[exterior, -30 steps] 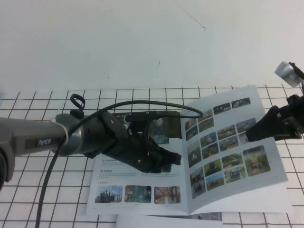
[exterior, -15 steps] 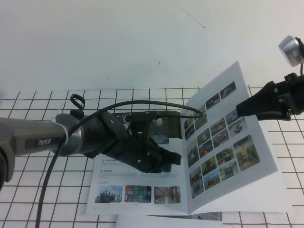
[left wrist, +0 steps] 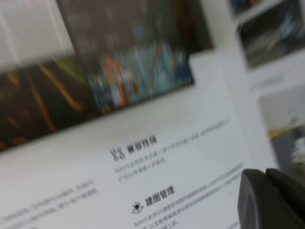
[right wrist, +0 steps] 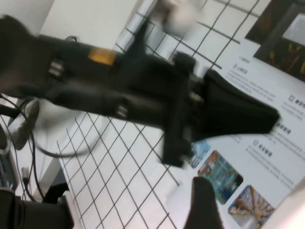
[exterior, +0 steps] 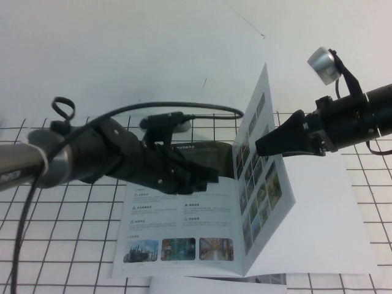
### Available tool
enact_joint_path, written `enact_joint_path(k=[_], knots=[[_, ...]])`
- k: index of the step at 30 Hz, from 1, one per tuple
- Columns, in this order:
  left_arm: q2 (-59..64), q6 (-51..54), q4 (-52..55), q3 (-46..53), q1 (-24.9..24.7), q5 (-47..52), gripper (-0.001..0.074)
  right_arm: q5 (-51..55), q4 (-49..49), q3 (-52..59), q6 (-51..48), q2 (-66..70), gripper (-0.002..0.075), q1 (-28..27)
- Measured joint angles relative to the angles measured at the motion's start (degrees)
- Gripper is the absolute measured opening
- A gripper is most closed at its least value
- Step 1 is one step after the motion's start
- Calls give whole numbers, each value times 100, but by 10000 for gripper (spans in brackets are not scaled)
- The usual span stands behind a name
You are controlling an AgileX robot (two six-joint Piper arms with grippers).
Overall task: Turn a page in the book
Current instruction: Open the closed book
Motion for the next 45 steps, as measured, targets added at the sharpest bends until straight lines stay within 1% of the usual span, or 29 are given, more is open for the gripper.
enact_joint_path(k=[6, 11, 17, 21, 26, 32, 39, 45], knots=[[-882, -15, 42, 0, 441, 227, -4, -80, 376, 0, -272, 0, 446, 51], [-1455, -27, 42, 5, 593, 467, -3, -268, 681, 23, -470, 20, 430, 243], [-1974, -65, 207, 28, 614, 692, -3, -459, 907, 36, -749, 172, 419, 518], [-2258, -137, 349, 27, 614, 814, -3, -486, 1196, 36, -986, 382, 395, 744], [-2552, -354, 684, 27, 614, 925, -3, -496, 1640, 36, -1179, 607, 385, 998], [-2810, -620, 1143, 27, 614, 993, -3, -444, 2033, 36, -1219, 663, 382, 1042], [-2848, -876, 1469, 27, 614, 1127, -3, -444, 2048, 36, -1252, 663, 382, 1042], [-2848, -877, 1541, 31, 614, 1152, -3, -537, 2048, 36, -1623, 810, 381, 1188]])
